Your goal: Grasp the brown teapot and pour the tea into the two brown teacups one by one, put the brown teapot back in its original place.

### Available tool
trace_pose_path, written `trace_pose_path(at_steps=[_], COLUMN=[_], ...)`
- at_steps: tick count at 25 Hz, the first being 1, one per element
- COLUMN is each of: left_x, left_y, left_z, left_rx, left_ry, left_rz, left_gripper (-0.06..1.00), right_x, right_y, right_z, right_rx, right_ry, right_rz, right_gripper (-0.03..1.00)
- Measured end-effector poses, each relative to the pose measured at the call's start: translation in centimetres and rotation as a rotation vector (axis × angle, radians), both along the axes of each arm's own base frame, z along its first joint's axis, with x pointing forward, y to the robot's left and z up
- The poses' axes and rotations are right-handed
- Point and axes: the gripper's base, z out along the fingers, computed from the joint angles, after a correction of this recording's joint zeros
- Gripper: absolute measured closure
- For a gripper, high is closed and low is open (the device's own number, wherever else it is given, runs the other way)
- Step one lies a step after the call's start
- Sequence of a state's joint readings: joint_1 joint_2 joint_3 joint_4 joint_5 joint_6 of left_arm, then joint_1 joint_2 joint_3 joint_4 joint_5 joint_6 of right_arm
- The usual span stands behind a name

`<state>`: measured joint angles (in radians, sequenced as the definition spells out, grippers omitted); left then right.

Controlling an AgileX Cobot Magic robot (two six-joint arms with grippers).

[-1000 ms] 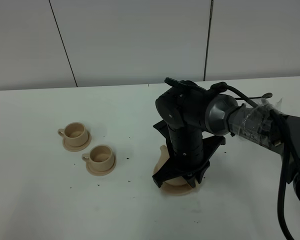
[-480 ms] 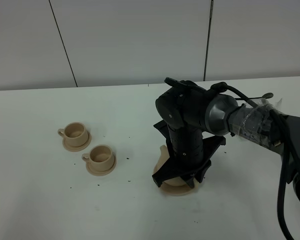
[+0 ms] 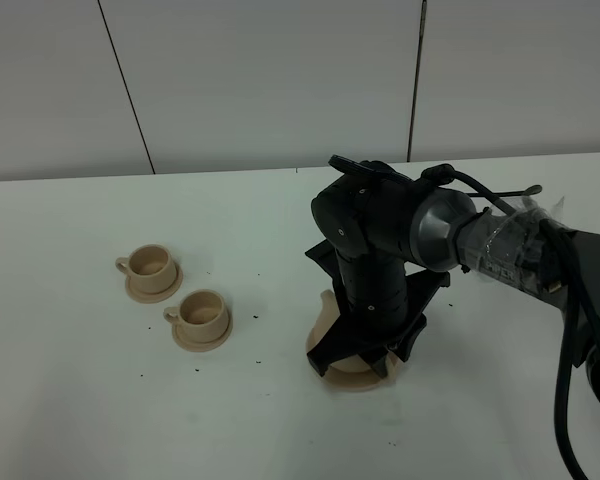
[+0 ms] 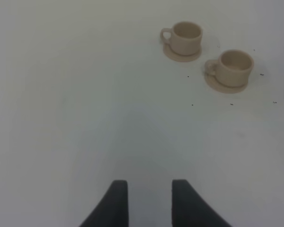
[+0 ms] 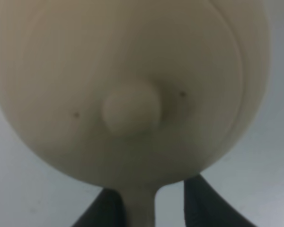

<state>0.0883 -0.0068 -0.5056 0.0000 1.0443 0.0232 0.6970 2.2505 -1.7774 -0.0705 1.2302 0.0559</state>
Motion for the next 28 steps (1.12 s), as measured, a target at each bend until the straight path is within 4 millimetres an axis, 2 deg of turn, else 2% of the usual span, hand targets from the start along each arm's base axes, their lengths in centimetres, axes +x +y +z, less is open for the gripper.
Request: trace_pose_path(at_steps=[7,16,28], left_x=[0.00,0.00,0.00], left_y=[0.00,0.00,0.00], left_z=[0.00,0.00,0.00], left_rx=[0.000,0.000,0.000], left_ry=[0.000,0.000,0.000], left_rz=[0.000,0.000,0.000], left_gripper=[0.65,0.65,0.65], right_x=[0.00,0.00,0.07], right_y=[0.00,0.00,-0.07], right_z=[0.00,0.00,0.04], right_rx=[-0.001,-0.001,-0.001], right_ry=[0.007,0.009,0.010], right_rz=[0.086,0.112,0.133], right_gripper=[0.68,0.69,0.87])
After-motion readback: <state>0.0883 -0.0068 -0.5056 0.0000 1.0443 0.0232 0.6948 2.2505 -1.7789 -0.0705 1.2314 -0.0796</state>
